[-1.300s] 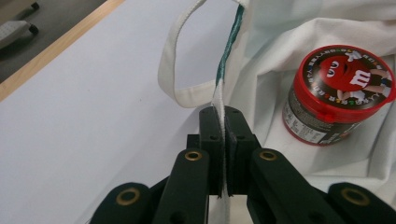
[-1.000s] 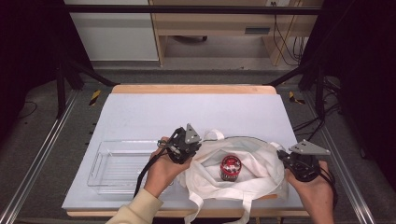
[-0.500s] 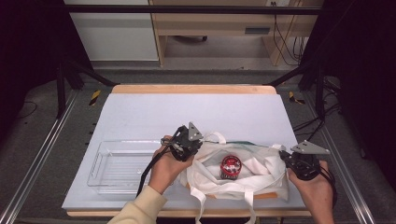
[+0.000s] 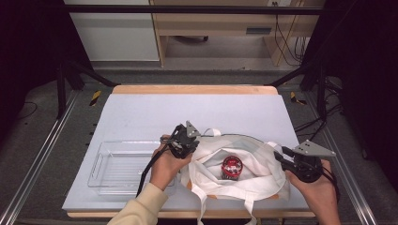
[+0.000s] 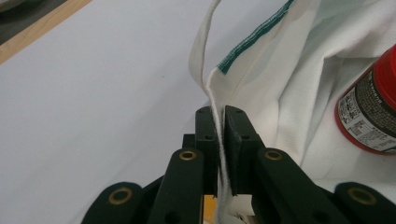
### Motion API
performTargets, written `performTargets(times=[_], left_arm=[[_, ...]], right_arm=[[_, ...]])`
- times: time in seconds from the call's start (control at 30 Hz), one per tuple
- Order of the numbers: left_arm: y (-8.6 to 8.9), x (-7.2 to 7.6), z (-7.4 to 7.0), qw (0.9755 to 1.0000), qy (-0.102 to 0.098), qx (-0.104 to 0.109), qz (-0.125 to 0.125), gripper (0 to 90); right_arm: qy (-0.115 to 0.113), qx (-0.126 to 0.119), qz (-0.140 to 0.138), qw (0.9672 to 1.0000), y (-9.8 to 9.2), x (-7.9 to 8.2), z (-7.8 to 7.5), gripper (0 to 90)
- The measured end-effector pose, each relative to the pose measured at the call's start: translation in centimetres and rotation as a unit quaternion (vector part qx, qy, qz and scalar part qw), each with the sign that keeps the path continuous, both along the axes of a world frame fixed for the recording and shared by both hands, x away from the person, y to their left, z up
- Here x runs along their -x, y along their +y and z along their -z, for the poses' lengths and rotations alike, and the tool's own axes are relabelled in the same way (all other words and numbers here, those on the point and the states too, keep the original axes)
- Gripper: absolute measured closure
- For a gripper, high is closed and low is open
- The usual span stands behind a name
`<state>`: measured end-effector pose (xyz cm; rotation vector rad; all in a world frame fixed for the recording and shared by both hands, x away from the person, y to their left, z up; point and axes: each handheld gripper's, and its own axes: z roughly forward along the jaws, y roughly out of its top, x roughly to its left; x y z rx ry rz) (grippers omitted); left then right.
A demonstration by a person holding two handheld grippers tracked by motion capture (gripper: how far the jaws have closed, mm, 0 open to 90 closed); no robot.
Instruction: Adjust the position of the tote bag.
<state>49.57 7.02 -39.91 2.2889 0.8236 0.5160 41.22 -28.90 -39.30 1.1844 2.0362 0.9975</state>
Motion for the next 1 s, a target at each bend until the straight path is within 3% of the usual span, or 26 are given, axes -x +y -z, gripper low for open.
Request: performTargets(times=[0.17,0.5,0.8,1.0], left_arm=[[0.0,0.8,-0.7,0.9997,-0.017,0.008,0.013,77.7],[0.7,3.0,-2.9,0.9974,-0.055,0.039,0.027,65.1],[1.2,7.7,-4.8,0.9928,-0.078,0.041,0.082,57.5],[1.0,10.0,-4.2,0.9902,-0.073,0.042,0.111,49.4]], right_arm=[[-0.001,0.006,-0.013,0.9999,0.8,0.3,-0.3,51.3],[-0.020,0.006,-0.013,0.9997,1.0,0.5,-1.7,48.0],[-0.021,0.016,-0.033,0.9991,1.9,-0.1,-2.7,44.6],[-0.027,0.024,-0.048,0.9982,3.0,-1.0,-3.7,41.2]])
